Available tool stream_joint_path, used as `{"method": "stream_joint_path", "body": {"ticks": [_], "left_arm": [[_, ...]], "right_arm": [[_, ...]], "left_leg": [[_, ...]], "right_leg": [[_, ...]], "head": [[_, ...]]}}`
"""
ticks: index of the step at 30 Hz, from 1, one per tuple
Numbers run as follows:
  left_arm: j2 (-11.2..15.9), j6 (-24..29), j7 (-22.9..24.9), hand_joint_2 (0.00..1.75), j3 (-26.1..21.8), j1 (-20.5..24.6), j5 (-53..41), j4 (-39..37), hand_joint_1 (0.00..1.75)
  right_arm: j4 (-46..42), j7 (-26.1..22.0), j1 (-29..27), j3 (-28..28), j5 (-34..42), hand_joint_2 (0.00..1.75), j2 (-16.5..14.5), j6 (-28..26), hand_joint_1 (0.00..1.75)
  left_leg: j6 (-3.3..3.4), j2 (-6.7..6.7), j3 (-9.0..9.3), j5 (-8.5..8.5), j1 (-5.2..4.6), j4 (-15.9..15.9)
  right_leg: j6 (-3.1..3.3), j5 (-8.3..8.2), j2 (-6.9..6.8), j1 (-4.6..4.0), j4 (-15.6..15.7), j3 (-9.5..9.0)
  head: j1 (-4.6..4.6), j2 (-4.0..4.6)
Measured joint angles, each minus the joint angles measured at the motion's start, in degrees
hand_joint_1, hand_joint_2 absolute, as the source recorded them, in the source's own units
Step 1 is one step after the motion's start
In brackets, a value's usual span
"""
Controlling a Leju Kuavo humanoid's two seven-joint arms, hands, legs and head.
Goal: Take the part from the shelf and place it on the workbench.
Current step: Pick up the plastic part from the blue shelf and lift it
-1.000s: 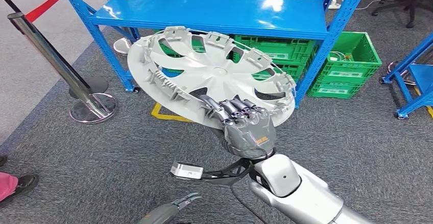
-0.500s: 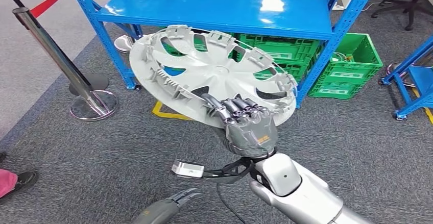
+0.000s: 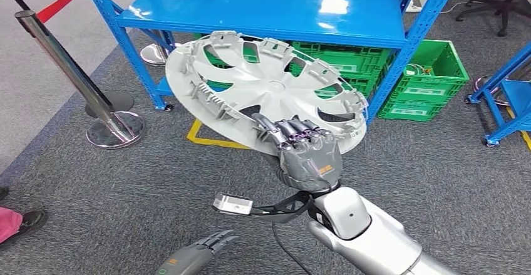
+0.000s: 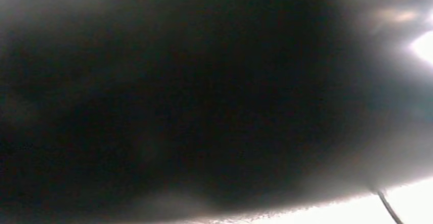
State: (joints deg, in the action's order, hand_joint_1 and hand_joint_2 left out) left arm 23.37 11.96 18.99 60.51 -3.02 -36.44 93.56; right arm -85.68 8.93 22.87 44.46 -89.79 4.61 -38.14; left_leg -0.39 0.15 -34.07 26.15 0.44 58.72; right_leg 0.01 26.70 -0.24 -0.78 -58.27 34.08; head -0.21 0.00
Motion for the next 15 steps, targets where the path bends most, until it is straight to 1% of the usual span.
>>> {"method": "stream_joint_path", "body": {"ticks": [5, 15], "left_arm": [[0.1, -1.8, 1.6, 0.00, -0.1, -0.2, -1.5, 0.2, 0.00], [-0.1, -4.5, 1.8, 0.00, -0.1, 0.3, -1.3, -0.1, 0.00]], "right_arm": [[0.4, -0.1, 0.0, 0.1, 0.0, 1.75, 0.0, 0.0, 1.75], [1.0, -0.8, 0.0, 0.7, 0.0, 1.75, -0.5, 0.0, 1.75]], "left_leg": [[-0.02, 0.00, -0.02, -0.01, 0.03, 0.0], [-0.02, 0.00, -0.06, -0.01, 0.03, 0.0]], "right_leg": [[0.01, 0.00, 0.00, -0.02, 0.0, 0.01], [0.01, -0.01, -0.01, -0.02, 0.0, 0.03]], "head": [[-0.01, 0.00], [-0.01, 0.00]]}}
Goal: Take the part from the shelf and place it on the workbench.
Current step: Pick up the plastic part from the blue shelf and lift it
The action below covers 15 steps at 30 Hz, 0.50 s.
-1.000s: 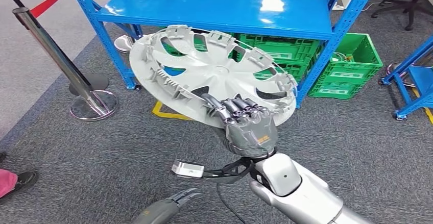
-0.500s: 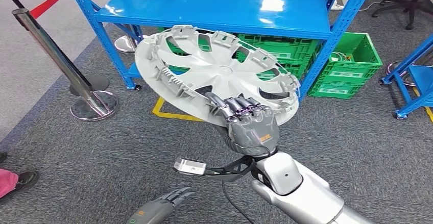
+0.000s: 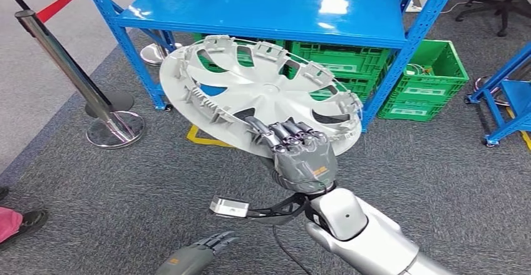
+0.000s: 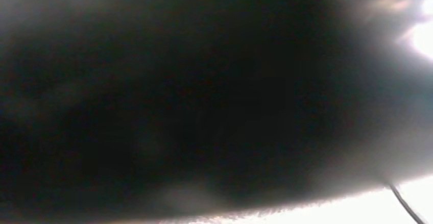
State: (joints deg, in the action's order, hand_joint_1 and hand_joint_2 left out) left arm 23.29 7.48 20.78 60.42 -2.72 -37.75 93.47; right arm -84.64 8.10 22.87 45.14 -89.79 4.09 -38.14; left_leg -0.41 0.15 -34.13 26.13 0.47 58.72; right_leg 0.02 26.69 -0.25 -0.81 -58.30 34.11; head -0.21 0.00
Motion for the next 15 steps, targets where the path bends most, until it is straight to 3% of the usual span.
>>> {"method": "stream_joint_path", "body": {"ticks": [8, 15], "left_arm": [[0.3, 3.4, 5.7, 0.00, -0.2, -1.9, 0.8, -0.4, 0.00], [2.2, 7.8, 10.2, 0.00, -0.5, -3.6, -1.6, 1.7, 0.00]], "right_arm": [[0.6, 0.0, 0.0, 0.2, 0.0, 1.75, -0.3, 0.0, 1.75], [0.8, 0.9, 0.0, 0.2, 0.0, 1.75, -0.3, 0.0, 1.75]], "left_leg": [[0.00, 0.00, -0.07, 0.00, 0.01, 0.0], [0.00, 0.00, -0.08, 0.00, 0.03, 0.0]], "right_leg": [[0.00, 0.00, 0.00, -0.01, 0.0, 0.09], [0.00, 0.00, 0.00, -0.03, 0.0, 0.12]], "head": [[0.00, 0.00], [0.01, 0.00]]}}
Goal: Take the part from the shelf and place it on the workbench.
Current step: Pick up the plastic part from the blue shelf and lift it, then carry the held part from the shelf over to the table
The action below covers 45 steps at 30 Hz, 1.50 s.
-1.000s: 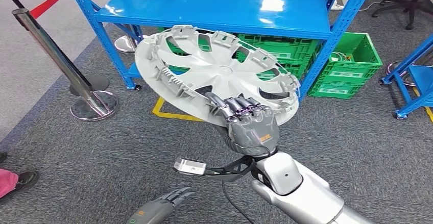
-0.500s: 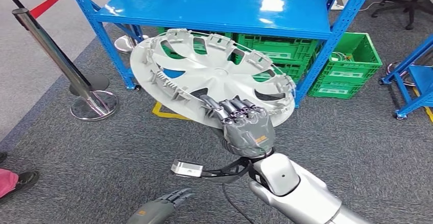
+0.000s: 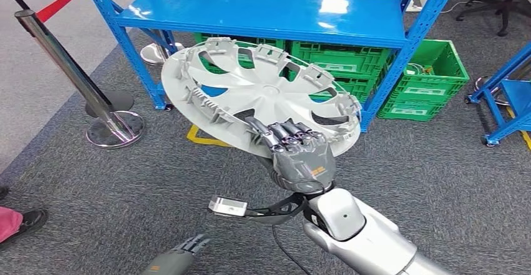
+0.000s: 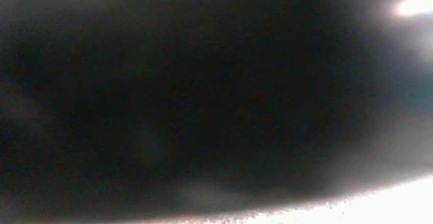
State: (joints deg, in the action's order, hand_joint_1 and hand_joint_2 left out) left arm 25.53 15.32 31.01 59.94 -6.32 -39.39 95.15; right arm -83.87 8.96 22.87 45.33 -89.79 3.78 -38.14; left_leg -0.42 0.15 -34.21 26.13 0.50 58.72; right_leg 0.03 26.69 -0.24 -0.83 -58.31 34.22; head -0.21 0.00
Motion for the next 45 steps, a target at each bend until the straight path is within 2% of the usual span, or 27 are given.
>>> {"method": "stream_joint_path", "body": {"ticks": [9, 18, 20, 22, 24, 25, 27, 29, 31, 32, 33, 35, 36, 37, 39, 41, 45], "left_arm": [[2.4, 3.7, 2.4, 0.00, -0.5, -1.5, -3.2, 4.6, 0.00], [3.2, 2.7, 1.9, 0.00, -0.6, -1.4, -3.2, 6.5, 0.00], [3.3, 2.4, -0.6, 0.00, -0.5, -1.1, -2.0, 6.5, 0.00], [3.4, 3.4, -6.7, 0.00, -0.2, -0.5, 2.2, 6.2, 0.00], [1.9, 9.2, -14.1, 0.00, -1.8, -3.7, 9.9, 7.3, 0.00], [0.6, 14.0, -16.8, 0.00, -3.9, -7.3, 13.6, 9.0, 0.00], [-1.6, 22.0, -19.1, 0.00, -10.7, -16.1, 17.5, 13.8, 0.00], [-2.6, 24.4, -20.6, 0.00, -17.8, -22.4, 19.2, 17.7, 0.00], [-5.1, 23.1, -27.6, 0.00, -24.0, -25.0, 24.6, 18.7, 0.00], [-7.2, 20.6, -34.5, 0.00, -27.7, -24.1, 29.3, 16.9, 0.00], [-9.6, 16.0, -43.6, 0.00, -32.3, -21.6, 34.6, 12.9, 0.00], [-13.5, 4.0, -61.3, 0.00, -44.1, -14.8, 41.3, 2.6, 0.00], [-15.0, -1.4, -66.8, 0.00, -50.3, -11.6, 41.4, -1.8, 0.00], [-16.5, -5.0, -69.2, 0.00, -56.0, -9.0, 39.8, -4.7, 0.00], [-19.5, -8.7, -69.4, 0.00, -63.7, -5.6, 35.8, -8.0, 0.00], [-22.1, -10.2, -69.3, 0.00, -67.4, -4.0, 33.5, -9.7, 0.00], [-25.7, -10.9, -69.2, 0.00, -70.9, -2.6, 32.4, -11.5, 0.00]], "right_arm": [[0.0, 0.9, 0.0, -0.3, 0.0, 1.75, 0.3, 0.0, 1.75], [0.0, 1.4, 0.0, -0.4, 0.0, 1.75, 0.9, 0.0, 1.75], [0.0, 1.5, 0.0, -0.4, 0.0, 1.75, 1.0, 0.0, 1.75], [0.0, 1.1, 0.0, -0.5, 0.0, 1.75, 1.0, 0.0, 1.75], [-0.2, 0.7, -0.4, -0.9, 0.0, 1.75, 1.0, 0.0, 1.75], [-0.4, 0.6, -0.9, -1.3, 0.0, 1.75, 1.1, 0.0, 1.75], [-1.1, 0.6, -2.0, -2.2, 0.0, 1.75, 1.6, 0.0, 1.75], [-1.7, 0.6, -3.0, -3.1, 0.2, 1.75, 2.1, 0.0, 1.75], [-2.3, -2.1, -3.8, -3.7, 1.8, 1.75, 2.1, 0.0, 1.75], [-2.6, -4.9, -4.2, -3.9, 3.0, 1.75, 1.9, 0.0, 1.75], [-2.9, -8.2, -4.6, -4.1, 4.3, 1.75, 1.5, 0.0, 1.75], [-3.4, -13.8, -5.1, -4.4, 5.9, 1.75, -0.2, 0.0, 1.75], [-3.7, -15.2, -5.4, -4.4, 6.2, 1.75, -1.0, 0.0, 1.75], [-4.0, -15.8, -5.8, -4.4, 6.3, 1.75, -1.6, 0.0, 1.75], [-4.4, -15.5, -6.4, -4.3, 6.6, 1.75, -2.1, 0.0, 1.75], [-4.7, -14.9, -6.9, -4.5, 6.8, 1.75, -2.1, 0.0, 1.75], [-5.0, -14.2, -7.8, -5.1, 7.1, 1.75, -2.2, 0.0, 1.75]], "left_leg": [[-0.01, 0.00, 0.00, -0.01, 0.04, 0.0], [-0.03, 0.00, 0.00, -0.03, 0.04, 0.0], [-0.04, 0.00, 0.00, -0.03, 0.04, 0.0], [-0.07, 0.00, -0.04, -0.06, 0.04, 0.0], [-0.13, -0.25, -0.01, 0.00, 0.04, 0.0], [-0.15, -0.48, 0.02, 0.05, 0.06, 0.0], [-0.15, -0.85, 0.05, 0.15, 0.09, 0.0], [-0.11, -0.76, -0.07, 0.15, 0.04, 0.0], [-0.04, -0.67, -0.17, 0.10, -0.04, 0.0], [-0.01, -0.61, -0.22, 0.00, -0.08, 0.0], [0.00, -0.50, -0.27, -0.11, -0.08, -0.1], [-0.10, -0.31, -0.39, -0.34, 0.02, -0.1], [-0.18, -0.27, -0.42, -0.41, 0.09, -0.1], [-0.25, -0.27, -0.42, -0.47, 0.13, -0.1], [-0.32, -0.27, -0.44, -0.60, 0.13, -0.2], [-0.34, -0.27, -0.48, -0.70, 0.13, -0.2], [-0.33, -0.36, -0.55, -0.73, 0.10, -0.2]], "right_leg": [[0.05, -0.03, 0.01, 0.00, 0.0, 0.01], [0.05, -0.04, 0.02, 0.00, 0.0, 0.01], [0.05, -0.05, 0.01, 0.00, 0.0, 0.01], [0.07, -0.06, 0.00, -0.02, 0.0, -0.01], [0.10, -0.09, 0.31, -0.02, -0.1, 0.03], [0.13, -0.11, 0.56, -0.03, -0.1, 0.07], [0.15, -0.12, 0.90, -0.07, 0.0, 0.20], [0.14, -0.11, 0.75, -0.01, 0.0, 0.28], [0.09, -0.11, 0.63, 0.08, 0.0, 0.40], [0.07, -0.14, 0.54, 0.11, 0.0, 0.46], [0.07, -0.18, 0.42, 0.10, 0.0, 0.49], [0.22, -0.35, 0.21, -0.03, 0.0, 0.54], [0.32, -0.44, 0.18, -0.12, 0.0, 0.56], [0.39, -0.50, 0.19, -0.16, 0.0, 0.59], [0.42, -0.56, 0.19, -0.16, 0.0, 0.64], [0.41, -0.62, 0.17, -0.16, -0.1, 0.66], [0.40, -0.81, 0.32, -0.10, -0.1, 0.77]], "head": [[0.00, 0.00], [-0.01, 0.00], [-0.01, 0.00], [-0.01, 0.00], [0.03, 0.00], [-0.02, 0.00], [-0.06, 0.00], [-0.02, 0.00], [0.02, 0.00], [0.00, 0.00], [-0.04, 0.00], [-0.05, 0.00], [0.01, 0.00], [0.06, 0.00], [0.07, 0.00], [0.00, 0.00], [-0.01, 0.00]]}}
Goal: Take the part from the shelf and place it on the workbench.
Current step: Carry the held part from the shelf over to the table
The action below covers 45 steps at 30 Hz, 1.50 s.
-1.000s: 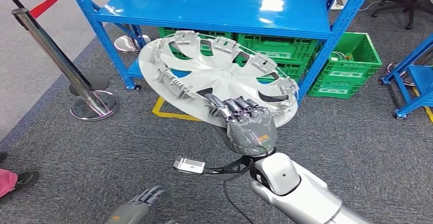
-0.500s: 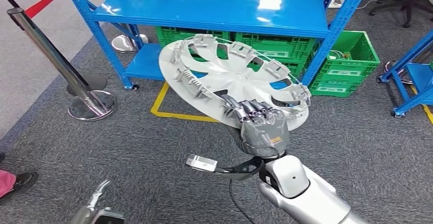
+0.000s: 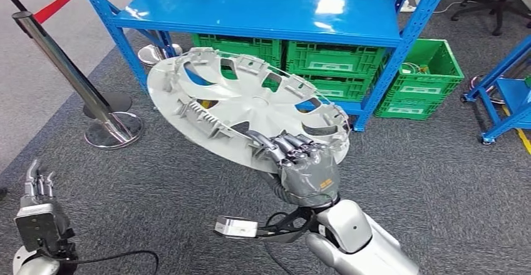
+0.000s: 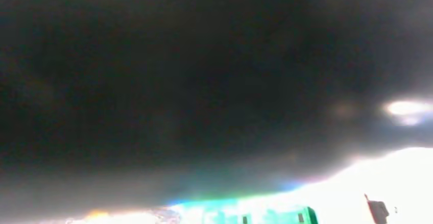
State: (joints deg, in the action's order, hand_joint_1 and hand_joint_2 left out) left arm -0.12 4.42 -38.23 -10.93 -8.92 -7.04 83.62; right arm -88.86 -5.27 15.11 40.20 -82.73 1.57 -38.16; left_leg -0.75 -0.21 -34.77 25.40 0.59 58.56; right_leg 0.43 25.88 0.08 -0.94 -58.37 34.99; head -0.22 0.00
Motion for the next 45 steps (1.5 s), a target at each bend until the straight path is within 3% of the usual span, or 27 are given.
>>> {"method": "stream_joint_path", "body": {"ticks": [8, 14, 17, 21, 27, 34, 45], "left_arm": [[-1.5, -1.5, 0.0, 0.00, -3.0, 1.7, -3.4, -1.5, 0.00], [-1.7, 1.0, 1.5, 0.00, -1.9, 3.7, -11.8, -3.9, 0.00], [-2.0, 4.5, 3.1, 0.00, 0.0, 5.3, -16.2, -11.0, 0.00], [-2.5, 9.8, 5.0, 0.00, 1.8, 8.2, -18.6, -26.3, 0.00], [-2.9, 13.1, 6.2, 0.00, 2.3, 11.0, -19.0, -43.3, 0.00], [-2.8, 15.6, 12.3, 0.00, 3.1, 12.6, -22.3, -54.4, 0.00], [-2.5, 15.8, 13.4, 0.00, 3.3, 11.7, -23.0, -62.1, 0.00]], "right_arm": [[-1.1, 0.3, -2.2, -0.6, -0.1, 1.75, 0.0, 0.0, 1.75], [-1.8, 0.4, -2.9, -0.6, 1.3, 1.75, 0.0, 0.0, 1.75], [-1.8, 1.4, -3.2, -0.4, 1.3, 1.75, 0.0, 0.0, 1.75], [-1.8, 3.4, -3.6, -0.2, 0.3, 1.75, 0.2, 0.0, 1.75], [-1.8, 4.7, -4.7, -0.2, -0.7, 1.75, 1.0, 0.0, 1.75], [-2.6, 6.7, -6.4, -0.7, -2.3, 1.75, 1.9, 0.0, 1.75], [-3.4, 8.3, -8.4, -2.4, -3.3, 1.75, 2.9, 0.0, 1.75]], "left_leg": [[0.01, 0.01, -0.10, 0.00, -0.03, 0.0], [0.01, 0.01, -0.10, -0.01, -0.03, 0.0], [0.01, 0.01, -0.10, -0.02, -0.03, 0.0], [0.01, 0.00, -0.10, -0.02, -0.03, 0.0], [0.02, -0.01, -0.15, -0.01, -0.04, 0.0], [0.02, -0.01, -0.20, -0.01, -0.03, 0.0], [0.01, 0.00, -0.27, -0.01, -0.03, 0.0]], "right_leg": [[-0.02, -0.01, -0.04, 0.02, 0.0, 0.10], [-0.02, -0.01, -0.04, 0.01, 0.0, 0.13], [-0.02, -0.01, -0.03, 0.02, 0.0, 0.12], [-0.02, -0.02, 0.00, 0.02, 0.0, 0.13], [-0.02, -0.01, 0.03, 0.02, 0.0, 0.20], [-0.02, 0.00, 0.02, 0.01, 0.0, 0.24], [-0.02, 0.00, 0.00, 0.01, 0.0, 0.28]], "head": [[0.01, 0.00], [0.02, 0.00], [0.03, 0.00], [0.01, 0.00], [0.02, 0.00], [0.02, 0.00], [0.02, 0.00]]}}
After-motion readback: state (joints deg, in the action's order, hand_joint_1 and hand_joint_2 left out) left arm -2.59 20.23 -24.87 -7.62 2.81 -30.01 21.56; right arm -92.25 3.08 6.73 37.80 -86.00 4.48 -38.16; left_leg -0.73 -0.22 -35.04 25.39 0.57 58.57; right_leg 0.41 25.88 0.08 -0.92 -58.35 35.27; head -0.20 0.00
